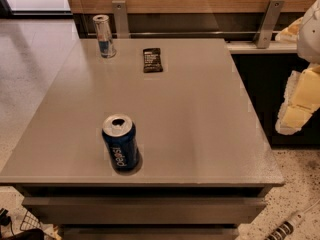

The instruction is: Knock pepsi can over

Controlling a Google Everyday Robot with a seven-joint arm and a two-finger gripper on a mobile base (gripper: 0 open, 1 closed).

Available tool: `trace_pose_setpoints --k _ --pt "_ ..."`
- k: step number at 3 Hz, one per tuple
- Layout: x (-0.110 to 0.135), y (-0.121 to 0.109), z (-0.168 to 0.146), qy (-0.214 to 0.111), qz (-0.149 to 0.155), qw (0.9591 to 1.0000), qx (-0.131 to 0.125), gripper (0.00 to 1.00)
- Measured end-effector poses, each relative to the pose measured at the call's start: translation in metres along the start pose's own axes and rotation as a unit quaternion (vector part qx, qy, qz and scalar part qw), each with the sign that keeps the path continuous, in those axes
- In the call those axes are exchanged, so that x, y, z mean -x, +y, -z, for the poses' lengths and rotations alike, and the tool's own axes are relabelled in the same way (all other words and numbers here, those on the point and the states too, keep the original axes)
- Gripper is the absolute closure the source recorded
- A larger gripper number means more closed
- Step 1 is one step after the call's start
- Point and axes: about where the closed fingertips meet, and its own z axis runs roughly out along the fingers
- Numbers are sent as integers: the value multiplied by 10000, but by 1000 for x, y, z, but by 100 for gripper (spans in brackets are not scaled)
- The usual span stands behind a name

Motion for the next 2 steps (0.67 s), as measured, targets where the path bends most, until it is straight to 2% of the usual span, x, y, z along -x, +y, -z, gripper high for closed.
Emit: trace_pose_setpoints --k 1,2 --pt "0 0 0 -2 0 10000 -1 0" --pt "9 6 -9 -655 74 9978 40 0"
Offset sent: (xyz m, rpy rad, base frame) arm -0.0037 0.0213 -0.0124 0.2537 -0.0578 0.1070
